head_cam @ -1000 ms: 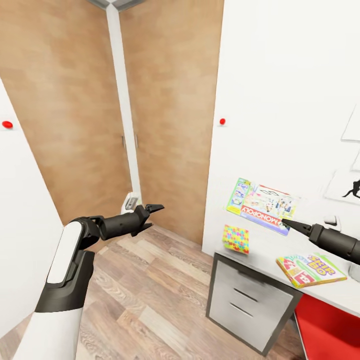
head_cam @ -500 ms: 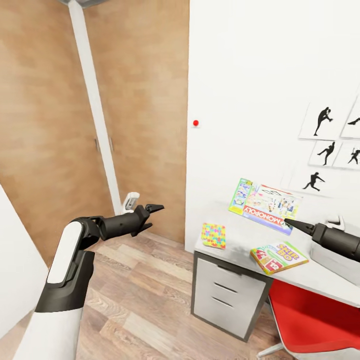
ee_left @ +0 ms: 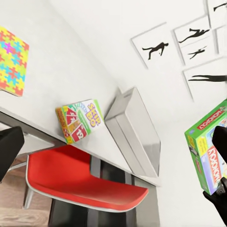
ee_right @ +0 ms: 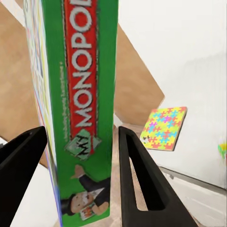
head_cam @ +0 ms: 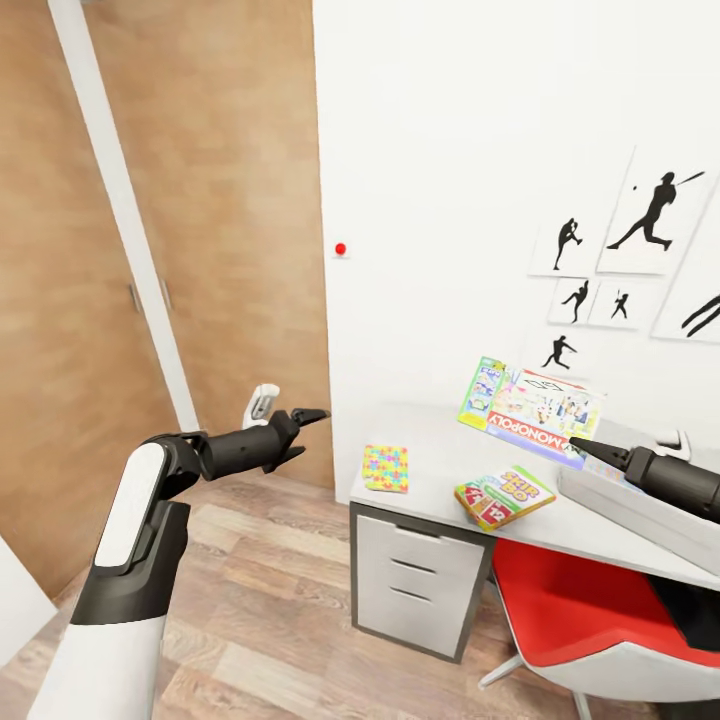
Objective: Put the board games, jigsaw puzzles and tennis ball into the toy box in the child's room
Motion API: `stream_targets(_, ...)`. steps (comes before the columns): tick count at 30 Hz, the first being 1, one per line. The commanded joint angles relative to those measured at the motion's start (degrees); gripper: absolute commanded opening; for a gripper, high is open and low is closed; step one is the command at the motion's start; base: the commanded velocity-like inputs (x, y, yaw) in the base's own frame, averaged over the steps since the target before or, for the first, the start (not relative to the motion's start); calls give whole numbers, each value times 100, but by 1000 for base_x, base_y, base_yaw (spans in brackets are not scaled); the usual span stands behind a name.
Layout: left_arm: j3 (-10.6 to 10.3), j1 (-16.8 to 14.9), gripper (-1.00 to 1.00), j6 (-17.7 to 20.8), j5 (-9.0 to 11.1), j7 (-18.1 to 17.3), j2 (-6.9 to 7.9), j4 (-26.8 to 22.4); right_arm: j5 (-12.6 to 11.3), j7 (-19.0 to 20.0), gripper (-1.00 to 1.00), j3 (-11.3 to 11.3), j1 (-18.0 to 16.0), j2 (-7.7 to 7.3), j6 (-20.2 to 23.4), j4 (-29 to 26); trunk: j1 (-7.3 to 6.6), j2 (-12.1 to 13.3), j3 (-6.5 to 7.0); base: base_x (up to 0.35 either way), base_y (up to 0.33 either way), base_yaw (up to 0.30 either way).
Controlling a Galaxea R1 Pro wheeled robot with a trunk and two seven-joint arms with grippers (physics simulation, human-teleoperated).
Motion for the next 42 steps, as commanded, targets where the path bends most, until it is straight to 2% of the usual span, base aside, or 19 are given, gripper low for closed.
stream_targets(1, 12, -5, 100, 23, 54, 59, -5, -5, -4, 40, -100, -6, -10, 0, 36, 1, -20, 31, 7, 0, 0, -292)
stream_targets(18, -40, -14, 100, 1, -3, 35, -40, -20, 1, 38, -100, -6, -10, -2, 36, -8, -393, 713, 312, 0, 0, -292)
stream_targets(22, -57, -14, 100, 16, -13, 3, -53, -35, 1, 38, -100, -6, -10, -2, 36, -8, -393, 713, 312, 0, 0, -292)
stream_targets(31, -232, -14, 100, 28, 23, -10, -51, -34, 1, 38, -100, -9, -10, -2, 36, -8, -393, 713, 312, 0, 0, -292)
stream_targets(42, -286, -21, 100, 16, -37, 13, -38, -14, 3, 32, -100, -8, -43, -20, 36, 87, -393, 713, 312, 4, 0, -286)
